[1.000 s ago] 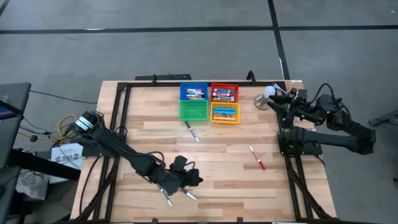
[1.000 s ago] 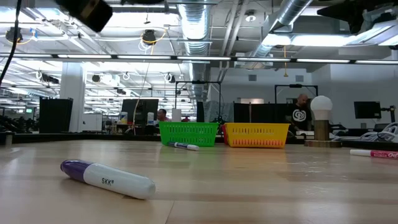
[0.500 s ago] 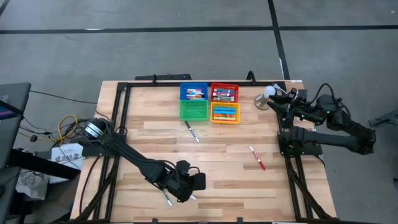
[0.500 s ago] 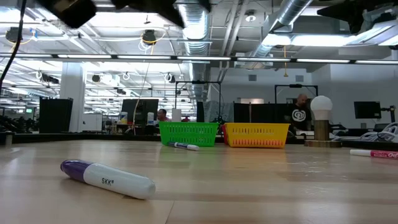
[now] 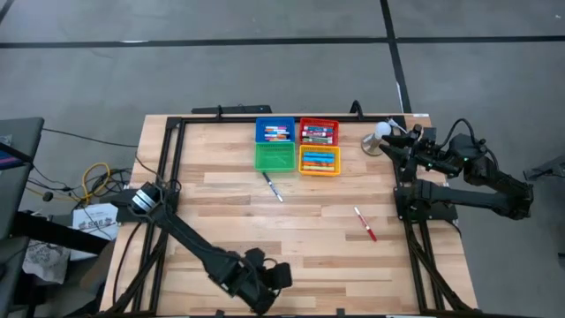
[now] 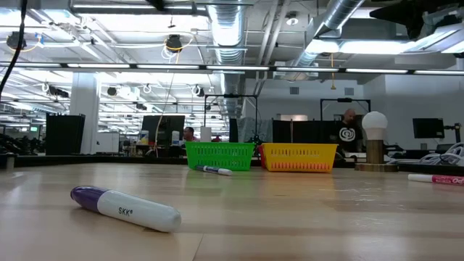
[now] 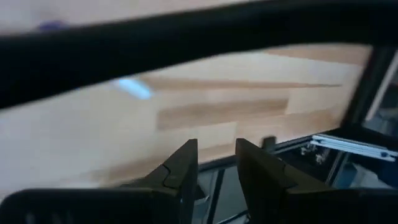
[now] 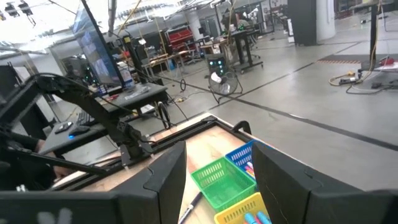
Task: Pick & Place Markers
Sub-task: Put the violet pen into the blue bin
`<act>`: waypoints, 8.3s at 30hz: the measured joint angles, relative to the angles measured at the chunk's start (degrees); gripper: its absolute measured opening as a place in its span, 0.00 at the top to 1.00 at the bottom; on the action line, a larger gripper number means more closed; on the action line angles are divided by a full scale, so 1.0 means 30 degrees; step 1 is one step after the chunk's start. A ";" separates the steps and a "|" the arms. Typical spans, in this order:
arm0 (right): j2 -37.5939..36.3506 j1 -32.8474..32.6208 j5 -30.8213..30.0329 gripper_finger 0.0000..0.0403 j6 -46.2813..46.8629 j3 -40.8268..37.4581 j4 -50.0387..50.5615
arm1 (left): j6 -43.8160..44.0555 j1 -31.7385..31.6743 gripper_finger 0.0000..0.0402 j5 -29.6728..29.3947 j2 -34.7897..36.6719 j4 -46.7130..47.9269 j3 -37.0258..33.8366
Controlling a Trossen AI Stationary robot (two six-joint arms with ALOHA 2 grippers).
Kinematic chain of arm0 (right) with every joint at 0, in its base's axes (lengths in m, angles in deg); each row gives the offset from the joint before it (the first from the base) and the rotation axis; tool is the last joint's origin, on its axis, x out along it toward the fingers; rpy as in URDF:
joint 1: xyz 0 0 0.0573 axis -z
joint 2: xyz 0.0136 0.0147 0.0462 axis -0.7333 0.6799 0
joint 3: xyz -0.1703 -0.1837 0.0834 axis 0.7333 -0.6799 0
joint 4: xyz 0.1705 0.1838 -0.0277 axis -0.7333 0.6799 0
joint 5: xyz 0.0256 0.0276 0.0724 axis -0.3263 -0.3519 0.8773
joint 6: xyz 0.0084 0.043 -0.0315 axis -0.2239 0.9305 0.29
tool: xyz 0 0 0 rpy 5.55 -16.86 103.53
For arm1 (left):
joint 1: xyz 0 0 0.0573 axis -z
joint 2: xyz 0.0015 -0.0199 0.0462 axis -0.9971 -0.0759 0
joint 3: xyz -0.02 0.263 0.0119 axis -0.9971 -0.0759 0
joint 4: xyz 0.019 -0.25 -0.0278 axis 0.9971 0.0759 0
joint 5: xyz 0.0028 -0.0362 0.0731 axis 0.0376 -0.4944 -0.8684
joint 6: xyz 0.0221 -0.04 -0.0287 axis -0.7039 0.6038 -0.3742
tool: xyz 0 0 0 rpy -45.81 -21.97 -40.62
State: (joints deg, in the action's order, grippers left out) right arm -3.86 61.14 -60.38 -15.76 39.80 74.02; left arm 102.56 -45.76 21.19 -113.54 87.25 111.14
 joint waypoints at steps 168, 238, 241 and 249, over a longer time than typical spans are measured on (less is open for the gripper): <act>-0.0001 -0.0022 0.0022 0.58 -0.0430 0.0000 -0.0005 | 0.2683 -0.2264 0.91 0.4463 -0.4287 0.3127 0.0165; -0.0001 -0.0022 0.0015 0.58 -0.0445 0.0000 -0.0007 | -1.7031 -0.2616 0.88 -0.9188 0.2882 -0.2637 0.0099; -0.0001 -0.0022 0.0015 0.58 -0.0445 0.0000 -0.0007 | -1.6488 -0.2853 0.88 -0.9019 0.2876 -0.2645 0.0099; -0.0001 -0.0020 0.0015 0.58 -0.0445 0.0000 0.0000 | -1.4955 -0.4377 0.88 -0.8607 0.2882 -0.2645 0.0108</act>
State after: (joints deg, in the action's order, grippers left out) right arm -3.86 61.08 -60.34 -17.09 39.80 74.02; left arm 57.69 -58.89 -4.63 -104.89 79.31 111.46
